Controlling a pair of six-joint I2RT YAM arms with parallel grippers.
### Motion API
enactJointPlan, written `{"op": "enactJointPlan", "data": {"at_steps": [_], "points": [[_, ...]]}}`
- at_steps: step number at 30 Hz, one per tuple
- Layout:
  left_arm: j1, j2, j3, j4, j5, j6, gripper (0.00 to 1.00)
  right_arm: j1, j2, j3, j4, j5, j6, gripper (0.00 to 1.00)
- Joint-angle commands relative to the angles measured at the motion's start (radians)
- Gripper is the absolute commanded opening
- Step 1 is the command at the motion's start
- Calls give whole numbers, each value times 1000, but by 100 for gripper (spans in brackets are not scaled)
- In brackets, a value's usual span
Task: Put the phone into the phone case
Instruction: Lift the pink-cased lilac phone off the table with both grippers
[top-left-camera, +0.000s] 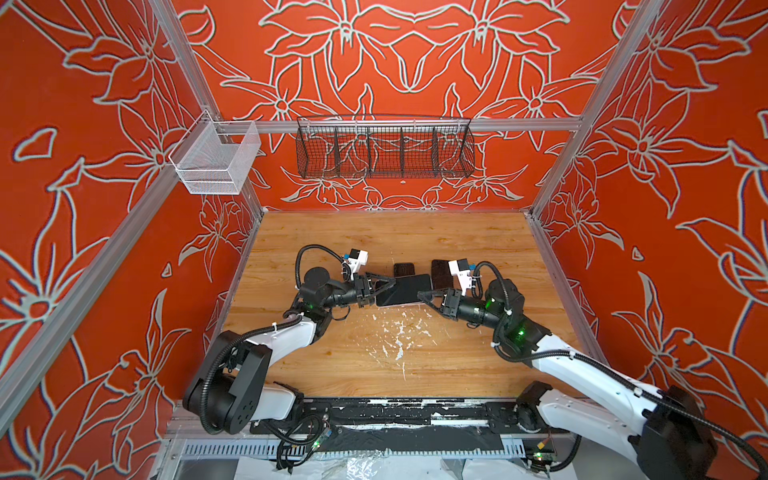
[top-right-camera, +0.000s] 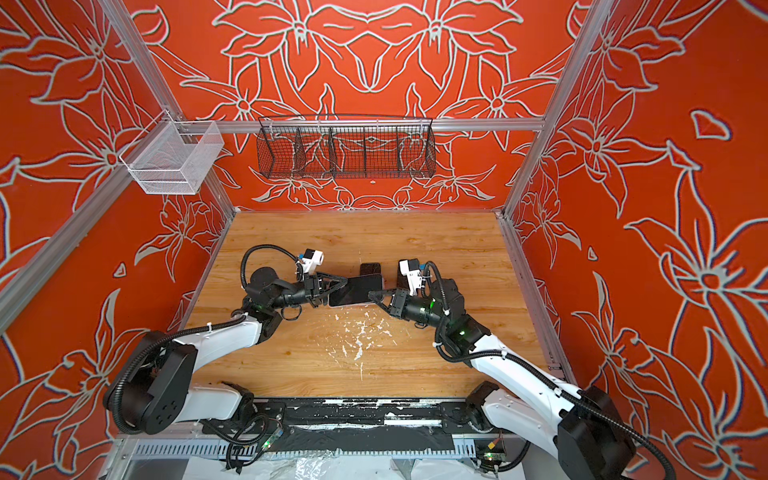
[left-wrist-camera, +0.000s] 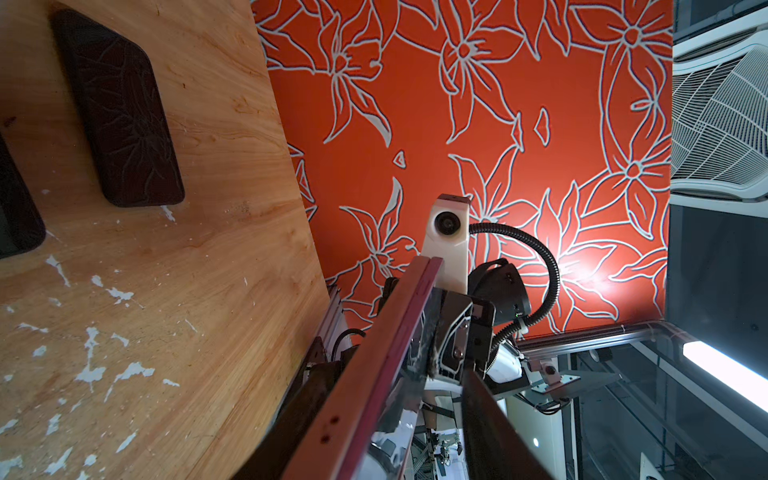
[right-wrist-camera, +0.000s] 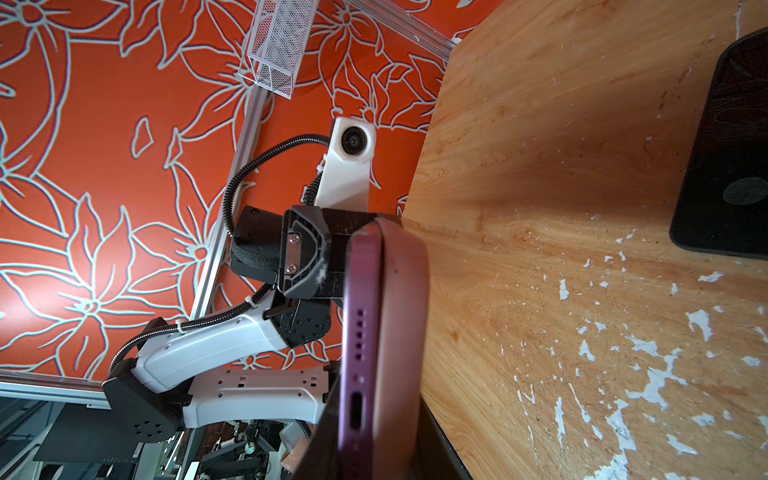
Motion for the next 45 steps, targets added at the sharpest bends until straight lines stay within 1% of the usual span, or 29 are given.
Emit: {"op": "enactJointPlan", "data": {"at_steps": [1,3,10,12,15,17,20,22,27,31,33,37,42,45], "points": [[-33,-44,54,33,29,20,51,-7,17,15,-13,39,4,0],[-39,-41,56,33,26,23,49,-7,13,17,-17,42,2,0],[-54,-26,50,39,17,18,27,-12,-3,33,-47,45,-9,0],[-53,-25,43,36,11,19,21,-22,-17,36,-54,45,-7,8],[-53,-22,36,33,11,24,16,-47,-50,35,-66,36,2,18],[-53,-20,32,26,11,29,11,-70,-76,34,-74,27,10,23],[-53,-12,30,26,9,32,9,-98,-107,31,-77,9,22,30],[-52,-6,30,29,8,30,9,-111,-118,31,-73,-2,30,31],[-52,17,33,55,2,14,9,-120,-113,28,-28,-28,53,33],[-53,48,36,116,0,-27,8,-120,-95,31,-10,-52,55,33],[-53,62,39,157,1,-57,6,-121,-95,29,-22,-48,42,34],[-53,75,46,200,-2,-90,4,-135,-125,11,-86,-1,20,43],[-53,54,51,183,-29,-86,3,-148,-122,-31,-31,-12,79,49],[-54,30,51,158,-70,-88,3,-148,-103,-62,53,-10,144,51]]}}
